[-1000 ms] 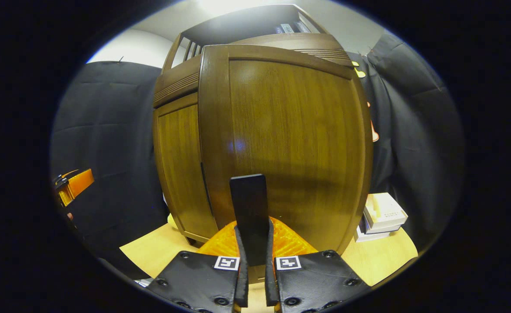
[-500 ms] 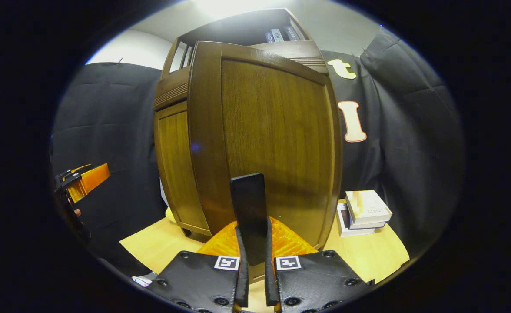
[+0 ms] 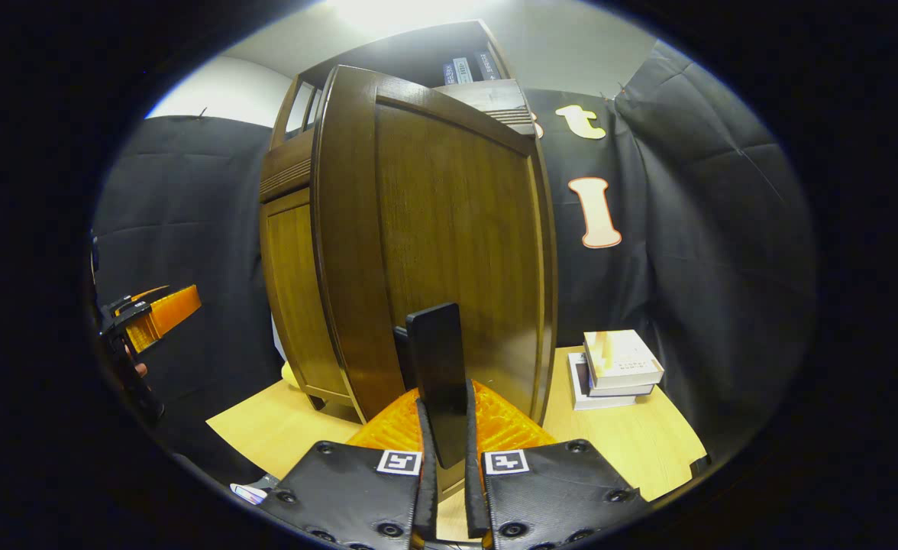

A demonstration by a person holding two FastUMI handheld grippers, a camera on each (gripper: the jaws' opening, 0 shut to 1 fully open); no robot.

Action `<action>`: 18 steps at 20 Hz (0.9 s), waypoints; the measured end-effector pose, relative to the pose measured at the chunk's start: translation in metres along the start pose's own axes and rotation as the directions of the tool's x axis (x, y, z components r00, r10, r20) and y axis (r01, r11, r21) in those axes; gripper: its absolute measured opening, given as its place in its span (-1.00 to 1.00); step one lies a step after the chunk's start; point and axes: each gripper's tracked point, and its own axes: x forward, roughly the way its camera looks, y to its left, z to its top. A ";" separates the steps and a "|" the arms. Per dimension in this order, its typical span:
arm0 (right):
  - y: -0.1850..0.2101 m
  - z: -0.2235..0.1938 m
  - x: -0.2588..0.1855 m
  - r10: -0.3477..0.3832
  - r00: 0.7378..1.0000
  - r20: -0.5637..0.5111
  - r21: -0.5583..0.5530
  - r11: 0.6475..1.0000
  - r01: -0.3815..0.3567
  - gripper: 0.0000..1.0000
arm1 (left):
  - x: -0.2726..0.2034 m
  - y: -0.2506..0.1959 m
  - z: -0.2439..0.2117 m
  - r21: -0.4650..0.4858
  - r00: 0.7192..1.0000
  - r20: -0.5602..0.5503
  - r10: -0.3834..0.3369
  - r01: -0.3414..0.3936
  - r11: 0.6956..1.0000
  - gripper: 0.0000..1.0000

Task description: Open the right door of the double-door shoe cabinet with the right hand, and open the left door with the left hand.

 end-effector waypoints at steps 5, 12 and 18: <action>-0.019 0.000 -0.010 -0.026 1.000 0.000 -0.013 1.000 0.026 -0.75 | -0.002 -0.008 -0.001 -0.001 1.000 -0.001 -0.021 0.021 1.000 0.87; -0.059 0.001 -0.024 -0.118 0.993 0.010 0.006 0.993 0.118 -0.69 | -0.002 -0.013 0.001 0.003 0.999 0.004 -0.049 0.049 0.999 0.92; -0.103 0.004 -0.033 -0.197 0.980 0.021 0.022 0.980 0.196 -0.84 | 0.000 -0.019 -0.003 0.001 0.997 -0.009 -0.081 0.081 0.997 0.92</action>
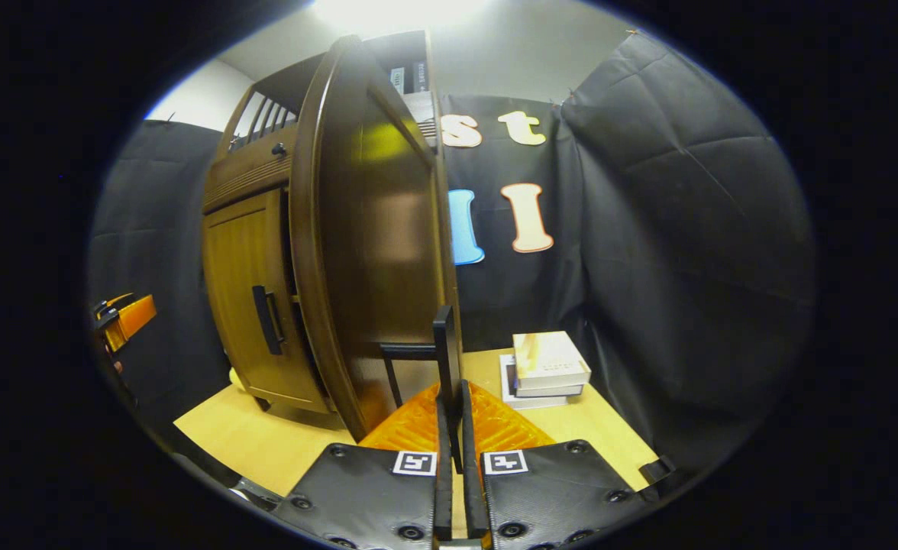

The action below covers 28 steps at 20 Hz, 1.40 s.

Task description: Open the right door of the double-door shoe cabinet with the right hand, and open the left door with the left hand.

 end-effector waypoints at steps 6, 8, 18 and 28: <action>-0.019 0.001 -0.008 -0.027 1.000 -0.007 0.001 1.000 0.027 -0.74 | 0.004 -0.008 -0.004 0.005 0.999 0.006 -0.054 0.054 0.999 0.92; -0.030 0.007 -0.022 -0.077 0.997 0.005 0.009 0.997 0.077 -0.67 | 0.008 -0.015 -0.010 -0.013 0.997 0.002 -0.081 0.081 0.997 0.92; -0.038 0.043 -0.099 -0.181 0.978 0.099 0.028 0.983 0.179 0.67 | 0.067 -0.055 -0.031 -0.055 0.983 -0.013 -0.186 0.185 0.981 0.82; -0.052 0.038 -0.128 -0.351 0.932 0.091 0.062 0.936 0.347 0.95 | 0.163 -0.076 -0.080 -0.079 0.976 -0.082 -0.203 0.197 0.977 0.92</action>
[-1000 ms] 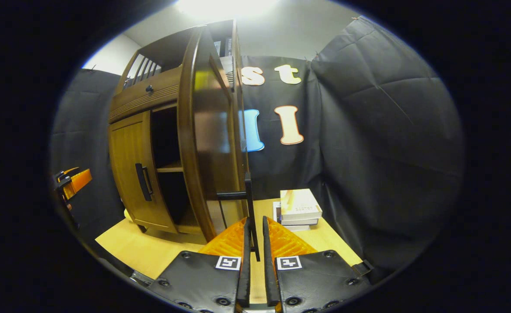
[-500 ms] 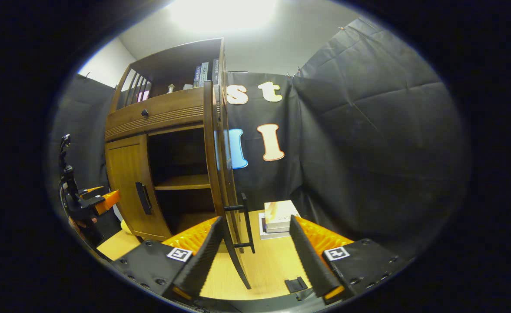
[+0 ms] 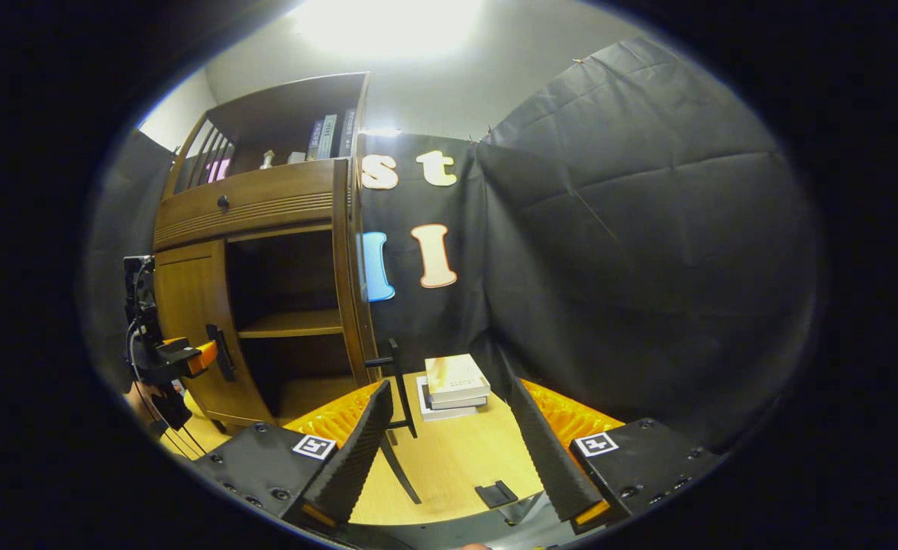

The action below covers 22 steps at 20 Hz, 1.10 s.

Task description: Open the right door of the double-door shoe cabinet with the right hand, and open the left door with the left hand.

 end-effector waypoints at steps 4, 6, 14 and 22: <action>0.002 -0.008 -0.002 -0.046 0.999 -0.022 -0.015 0.999 0.046 0.95 | 0.036 -0.002 -0.016 0.001 1.000 -0.028 -0.002 0.002 1.000 0.92; 0.002 -0.011 -0.003 -0.063 0.998 -0.025 -0.024 0.998 0.062 0.96 | 0.049 -0.005 -0.025 -0.006 0.999 -0.050 -0.018 0.018 1.000 0.92; 0.003 -0.014 -0.002 -0.063 0.997 -0.036 -0.024 0.998 0.062 0.95 | 0.055 -0.012 -0.032 -0.019 0.997 -0.050 -0.058 0.057 0.998 0.04; 0.003 -0.012 -0.005 0.003 1.000 -0.018 -0.029 1.000 -0.004 0.95 | 0.033 -0.015 -0.033 -0.081 0.994 -0.094 -0.053 0.045 0.996 -0.53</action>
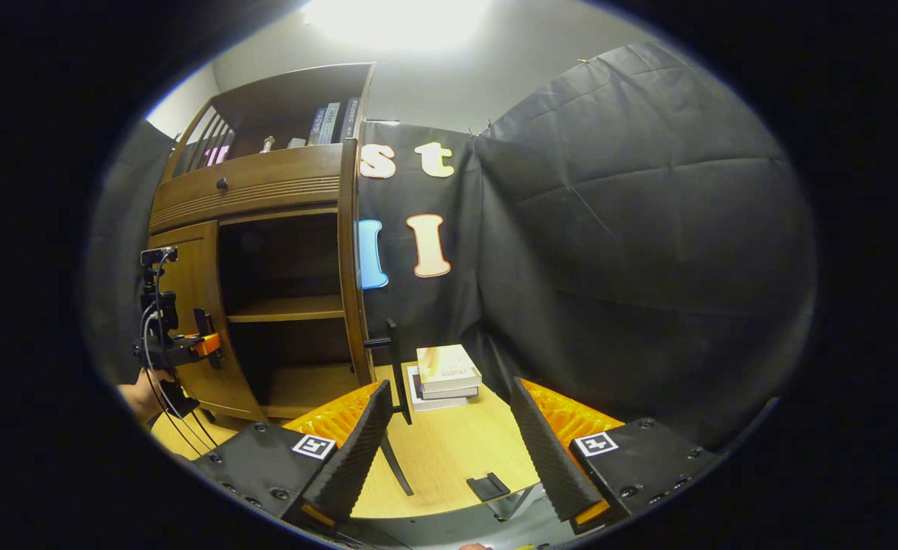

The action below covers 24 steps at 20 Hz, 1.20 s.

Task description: Open the right door of the double-door shoe cabinet with the right hand, and open the left door with the left hand.

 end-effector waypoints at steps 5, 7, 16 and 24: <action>0.002 0.002 0.000 0.069 0.998 0.011 -0.010 0.998 -0.069 0.95 | -0.038 0.007 -0.002 -0.002 1.000 -0.007 0.013 -0.013 1.000 -0.64; 0.005 0.005 0.000 0.103 0.994 0.020 -0.015 0.995 -0.103 0.95 | -0.055 0.012 -0.003 0.002 1.000 -0.005 0.031 -0.031 1.000 -0.67; 0.018 0.005 -0.004 0.267 0.963 0.031 -0.033 0.963 -0.266 0.95 | -0.130 0.046 -0.007 0.008 0.988 -0.017 0.153 -0.153 0.988 -0.65; 0.036 -0.001 -0.017 0.387 0.922 0.021 -0.066 0.921 -0.385 0.84 | -0.173 0.076 -0.011 -0.004 0.977 -0.034 0.209 -0.209 0.978 -0.65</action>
